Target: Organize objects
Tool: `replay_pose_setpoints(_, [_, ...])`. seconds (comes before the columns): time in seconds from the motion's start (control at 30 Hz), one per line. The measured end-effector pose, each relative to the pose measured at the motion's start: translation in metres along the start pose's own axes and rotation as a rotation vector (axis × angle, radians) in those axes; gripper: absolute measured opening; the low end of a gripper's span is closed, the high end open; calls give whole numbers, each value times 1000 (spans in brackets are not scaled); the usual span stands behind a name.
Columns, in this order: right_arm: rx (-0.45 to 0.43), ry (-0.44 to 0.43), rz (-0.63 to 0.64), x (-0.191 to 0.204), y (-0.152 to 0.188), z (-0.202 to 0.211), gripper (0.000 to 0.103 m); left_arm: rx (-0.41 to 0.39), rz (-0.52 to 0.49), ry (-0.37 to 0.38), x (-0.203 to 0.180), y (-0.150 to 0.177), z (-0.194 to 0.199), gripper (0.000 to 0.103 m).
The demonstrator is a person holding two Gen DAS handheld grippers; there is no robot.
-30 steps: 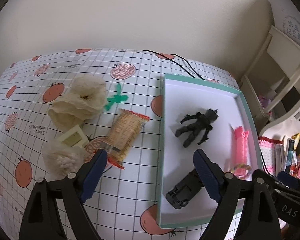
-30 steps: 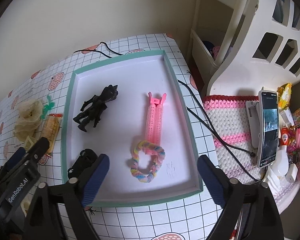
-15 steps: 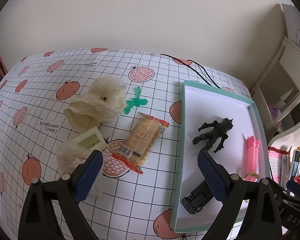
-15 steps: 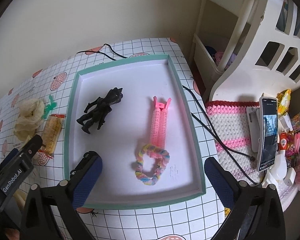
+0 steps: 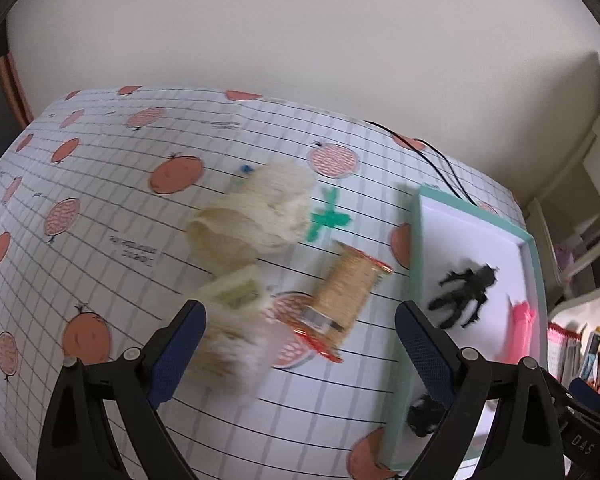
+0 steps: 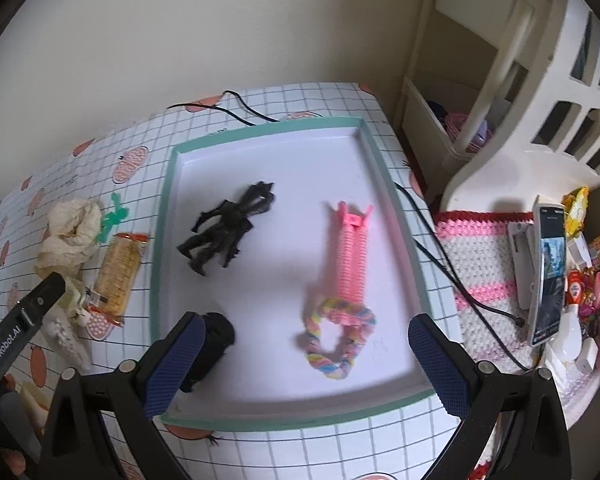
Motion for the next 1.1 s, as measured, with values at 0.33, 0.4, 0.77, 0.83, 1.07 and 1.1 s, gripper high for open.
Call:
replay_pose_setpoints(0.33, [-11,-57,87,53,2,-6,103,-7,140,-121,82,-16,-6,96])
replay_pose_setpoints(0.4, [-13,-69,97,62,3,-7,103,-6,156,-137,94,-16,-7,96])
replay_pose_setpoints(0.77, [-64,-165,139,118,1,-12,103,51,185,-85,103,-7,-18,96])
replay_pose_setpoints(0.83, [-67,-167,155,124,1,-14,103,61,184,-62,97,-4,-21,96])
replay_pose_setpoints(1.07, [-74,-155,161,125,2,-21,103,106,160,-20,78,7,-37,96])
replay_pose_setpoints(1.1, [-73,-156,154,125,2,-23,103,115,155,-19,77,9,-38,96])
Point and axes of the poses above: each gripper's, at about its wrist camera, not at the fingertips, and z roughly against the way its jaws point, x to its left, y to its underside, the point moved 8 cm from there along -z, roughly the way its jaws point, and after that the axes turned 11 degrees about -x, right-handed, at the moved point
